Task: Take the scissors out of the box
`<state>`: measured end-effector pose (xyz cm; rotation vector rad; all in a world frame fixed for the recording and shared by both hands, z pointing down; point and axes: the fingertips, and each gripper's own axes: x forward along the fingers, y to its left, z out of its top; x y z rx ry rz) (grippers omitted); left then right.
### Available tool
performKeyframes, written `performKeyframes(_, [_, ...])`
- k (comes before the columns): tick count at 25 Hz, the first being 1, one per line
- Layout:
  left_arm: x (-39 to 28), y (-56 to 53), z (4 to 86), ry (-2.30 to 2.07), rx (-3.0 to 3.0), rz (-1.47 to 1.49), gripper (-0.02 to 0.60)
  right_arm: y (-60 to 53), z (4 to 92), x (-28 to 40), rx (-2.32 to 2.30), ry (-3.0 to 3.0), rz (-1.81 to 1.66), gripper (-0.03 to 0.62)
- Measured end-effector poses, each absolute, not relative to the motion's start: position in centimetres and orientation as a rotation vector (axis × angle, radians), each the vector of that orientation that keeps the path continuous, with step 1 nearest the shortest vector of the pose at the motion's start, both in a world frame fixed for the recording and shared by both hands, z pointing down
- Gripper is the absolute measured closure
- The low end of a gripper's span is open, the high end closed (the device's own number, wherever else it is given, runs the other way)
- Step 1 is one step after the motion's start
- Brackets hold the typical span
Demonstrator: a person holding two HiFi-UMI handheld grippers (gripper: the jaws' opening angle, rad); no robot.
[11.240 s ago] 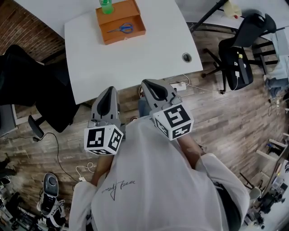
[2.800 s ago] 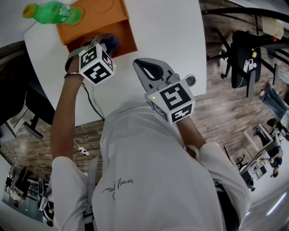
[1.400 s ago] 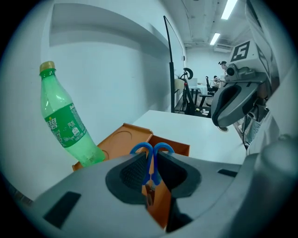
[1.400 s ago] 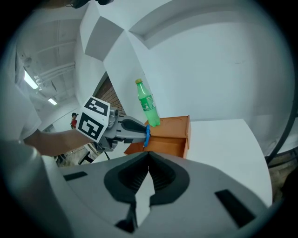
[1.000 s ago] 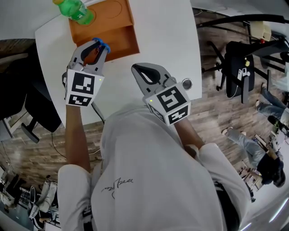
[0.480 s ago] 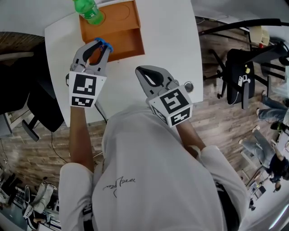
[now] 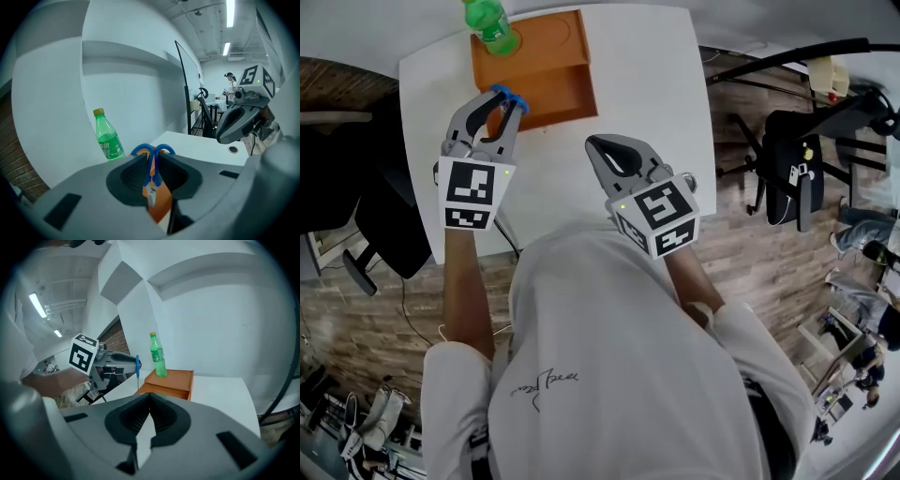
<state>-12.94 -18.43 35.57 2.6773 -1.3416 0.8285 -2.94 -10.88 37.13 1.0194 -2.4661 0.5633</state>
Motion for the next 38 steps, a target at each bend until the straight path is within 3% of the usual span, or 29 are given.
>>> performKeyframes(38, [-14.3,-11.9,30.9,-1.53,2.59,0.595,0.499,-9.8,33.6,-0.6,0.955,-2.527,0.358,0.585])
